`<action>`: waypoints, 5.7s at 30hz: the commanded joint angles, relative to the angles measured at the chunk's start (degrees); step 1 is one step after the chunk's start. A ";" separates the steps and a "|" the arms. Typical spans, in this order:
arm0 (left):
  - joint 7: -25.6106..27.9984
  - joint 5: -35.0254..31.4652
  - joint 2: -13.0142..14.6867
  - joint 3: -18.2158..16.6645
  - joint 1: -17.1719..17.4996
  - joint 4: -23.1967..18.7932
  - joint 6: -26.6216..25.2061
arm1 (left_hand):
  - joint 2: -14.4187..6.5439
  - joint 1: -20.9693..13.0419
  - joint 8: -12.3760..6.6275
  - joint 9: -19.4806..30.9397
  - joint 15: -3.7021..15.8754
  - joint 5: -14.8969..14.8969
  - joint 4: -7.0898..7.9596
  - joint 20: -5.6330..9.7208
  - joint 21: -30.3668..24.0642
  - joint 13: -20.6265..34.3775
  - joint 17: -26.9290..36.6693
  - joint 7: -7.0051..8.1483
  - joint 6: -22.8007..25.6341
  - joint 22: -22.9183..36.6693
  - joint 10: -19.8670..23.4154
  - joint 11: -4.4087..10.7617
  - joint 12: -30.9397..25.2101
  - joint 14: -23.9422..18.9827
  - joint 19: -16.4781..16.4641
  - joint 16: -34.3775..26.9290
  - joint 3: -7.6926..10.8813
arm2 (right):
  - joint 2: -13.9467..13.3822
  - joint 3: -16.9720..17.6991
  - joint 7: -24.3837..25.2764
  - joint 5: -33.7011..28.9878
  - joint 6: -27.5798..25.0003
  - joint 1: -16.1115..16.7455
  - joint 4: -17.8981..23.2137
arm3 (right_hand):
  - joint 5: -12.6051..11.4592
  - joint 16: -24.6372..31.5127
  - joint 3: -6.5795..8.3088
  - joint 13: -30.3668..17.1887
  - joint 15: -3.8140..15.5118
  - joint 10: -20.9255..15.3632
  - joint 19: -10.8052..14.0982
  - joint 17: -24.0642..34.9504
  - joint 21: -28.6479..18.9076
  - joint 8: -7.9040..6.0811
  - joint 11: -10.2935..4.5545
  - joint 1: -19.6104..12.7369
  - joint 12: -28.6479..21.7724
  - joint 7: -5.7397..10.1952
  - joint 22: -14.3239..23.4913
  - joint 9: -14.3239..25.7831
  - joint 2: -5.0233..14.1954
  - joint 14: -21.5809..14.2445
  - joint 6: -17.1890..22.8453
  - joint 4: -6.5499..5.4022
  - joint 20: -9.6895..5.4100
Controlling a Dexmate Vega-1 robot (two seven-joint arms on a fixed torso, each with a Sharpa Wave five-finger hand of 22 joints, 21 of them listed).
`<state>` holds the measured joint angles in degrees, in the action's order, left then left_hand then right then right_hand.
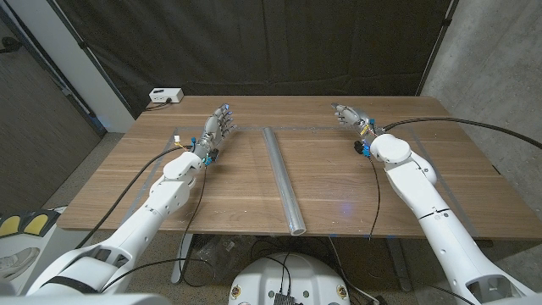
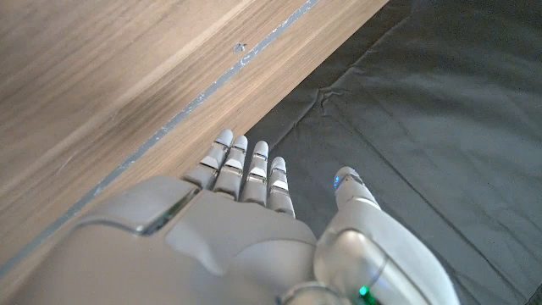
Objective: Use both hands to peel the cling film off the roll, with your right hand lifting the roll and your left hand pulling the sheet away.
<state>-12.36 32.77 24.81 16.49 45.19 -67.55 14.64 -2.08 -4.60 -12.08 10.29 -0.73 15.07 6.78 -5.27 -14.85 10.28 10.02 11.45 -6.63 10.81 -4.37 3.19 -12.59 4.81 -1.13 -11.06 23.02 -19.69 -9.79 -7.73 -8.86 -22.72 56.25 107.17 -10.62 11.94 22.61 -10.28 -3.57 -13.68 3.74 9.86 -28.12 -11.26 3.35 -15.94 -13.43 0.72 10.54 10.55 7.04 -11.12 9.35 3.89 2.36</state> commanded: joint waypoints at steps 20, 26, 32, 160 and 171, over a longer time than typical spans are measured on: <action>-5.38 1.58 0.79 0.65 -0.87 2.00 0.93 | -0.18 -0.71 0.05 0.13 -0.46 0.28 -0.24 -1.17 -0.34 0.34 0.29 -0.35 1.34 0.35 1.48 -0.46 -0.47 -2.04 -0.52 -0.55 -0.23 | -8.25 -18.37 -5.69 -22.36 -31.93 -4.40 19.24 | -0.88 0.15 0.77 -0.33 1.70 -2.33 0.63 0.25 0.53 -0.44 -1.13 -2.34 -0.51 1.18 0.31 0.12 0.87 -2.23 1.84 1.54 0.52; -6.46 2.03 1.07 0.67 -0.94 2.41 1.10 | -0.21 -0.75 0.00 0.15 -0.54 0.27 -0.24 -1.41 -0.41 0.37 0.31 -0.47 1.70 0.38 1.62 -0.57 -0.43 -2.46 -0.74 -0.62 -0.27 | -9.49 -23.19 -7.99 -25.64 -37.92 -7.26 20.57 | -0.93 0.26 0.89 -0.33 2.12 -2.37 0.83 0.35 0.55 -0.45 -1.50 -2.46 -0.44 1.31 0.32 0.14 1.17 -2.76 2.06 1.54 0.43; -7.74 2.60 1.41 0.64 -0.98 2.90 1.32 | -0.25 -0.81 0.01 0.17 -0.59 0.26 -0.24 -1.43 -0.43 0.39 0.34 -0.49 1.91 0.40 1.93 -0.63 -0.46 -2.89 -0.84 -0.67 -0.29 | -10.47 -27.55 -10.39 -27.79 -42.68 -10.10 21.46 | -0.97 0.27 1.01 -0.34 2.59 -2.54 1.00 0.37 0.58 -0.48 -1.82 -2.59 -0.42 1.40 0.33 0.15 1.26 -3.17 2.33 1.61 0.41; -18.92 8.42 3.19 1.75 -3.31 10.65 4.37 | -0.41 -0.56 0.62 0.35 -0.89 -0.22 0.35 -2.44 -0.27 0.75 0.84 -0.72 3.39 0.65 5.57 -1.42 -0.29 -6.33 -1.40 -0.47 -1.41 | 17.25 -56.72 -69.20 -88.36 -49.34 -30.07 -23.95 | -3.52 22.23 -10.58 -6.56 15.68 -30.61 21.58 14.81 -11.91 -3.85 -7.17 -19.57 -10.76 1.42 6.64 1.23 -10.06 -38.70 21.60 4.16 -3.52; -19.34 8.59 3.02 1.91 -3.96 11.84 4.57 | -0.39 -0.53 0.65 0.36 -0.91 -0.23 0.39 -2.45 -0.25 0.76 0.85 -0.75 3.43 0.65 5.60 -1.43 -0.20 -6.37 -1.44 -0.42 -1.52 | 20.39 -54.32 -61.77 -88.48 -47.17 -27.26 -28.46 | -4.92 34.29 -13.08 -11.80 16.12 -36.53 23.09 26.03 -18.40 -4.74 -8.69 -25.63 -15.89 2.30 12.11 2.66 -9.53 -41.83 26.86 4.61 -4.45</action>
<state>-31.34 41.17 28.02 18.23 41.79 -56.74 18.95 -2.38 -5.19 -11.63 10.53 -1.34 15.07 7.19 -7.38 -15.07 10.79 10.82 10.43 -3.57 11.32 0.81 1.63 -13.03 -1.10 -2.66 -11.51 21.83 -2.26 -66.90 -75.37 -96.64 -72.27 26.07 82.72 -15.07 43.18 10.09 -20.53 7.10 -48.56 26.10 32.78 -44.67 -15.48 -5.07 -39.80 -27.85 2.93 21.10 12.80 -2.58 -52.29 34.52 8.46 -1.77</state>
